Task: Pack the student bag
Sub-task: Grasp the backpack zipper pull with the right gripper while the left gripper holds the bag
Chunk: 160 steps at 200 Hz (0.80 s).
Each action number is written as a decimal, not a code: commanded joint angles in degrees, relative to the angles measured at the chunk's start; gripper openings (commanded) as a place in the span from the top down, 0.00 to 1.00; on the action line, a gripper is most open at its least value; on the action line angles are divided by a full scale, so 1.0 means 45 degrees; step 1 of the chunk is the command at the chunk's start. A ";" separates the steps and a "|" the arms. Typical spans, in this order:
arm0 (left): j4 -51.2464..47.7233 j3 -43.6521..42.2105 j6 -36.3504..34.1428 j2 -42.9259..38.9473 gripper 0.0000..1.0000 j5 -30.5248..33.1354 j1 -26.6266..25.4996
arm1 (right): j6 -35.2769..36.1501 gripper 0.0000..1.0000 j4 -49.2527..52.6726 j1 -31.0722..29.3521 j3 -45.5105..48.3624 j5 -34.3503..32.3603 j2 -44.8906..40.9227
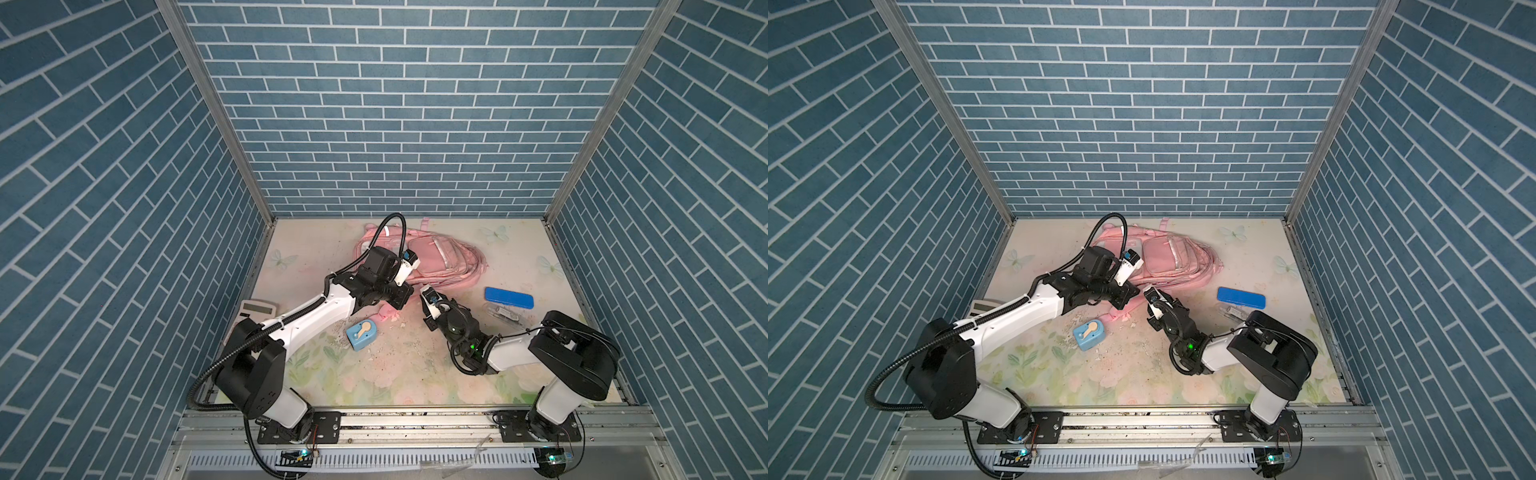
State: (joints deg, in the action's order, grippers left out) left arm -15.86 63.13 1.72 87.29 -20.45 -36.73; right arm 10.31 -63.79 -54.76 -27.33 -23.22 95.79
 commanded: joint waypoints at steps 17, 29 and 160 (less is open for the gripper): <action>0.0918 0.0733 0.0295 -0.0181 1.00 -0.0566 -0.0082 | -0.0438 0.64 -0.1219 -0.0151 -0.0150 -0.0309 -0.0005; 0.0907 0.0707 0.0321 -0.0140 1.00 -0.0551 -0.0099 | -0.0540 0.61 -0.1271 -0.0145 -0.0098 0.0028 -0.0096; 0.0489 0.0745 0.0263 -0.0046 1.00 -0.0278 -0.0019 | -0.1468 0.74 -0.0011 -0.0052 0.0188 -0.0286 -0.0848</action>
State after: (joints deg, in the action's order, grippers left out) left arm -16.03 63.72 2.24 87.37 -20.43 -36.73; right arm 5.89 -64.40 -55.11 -27.18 -23.24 94.54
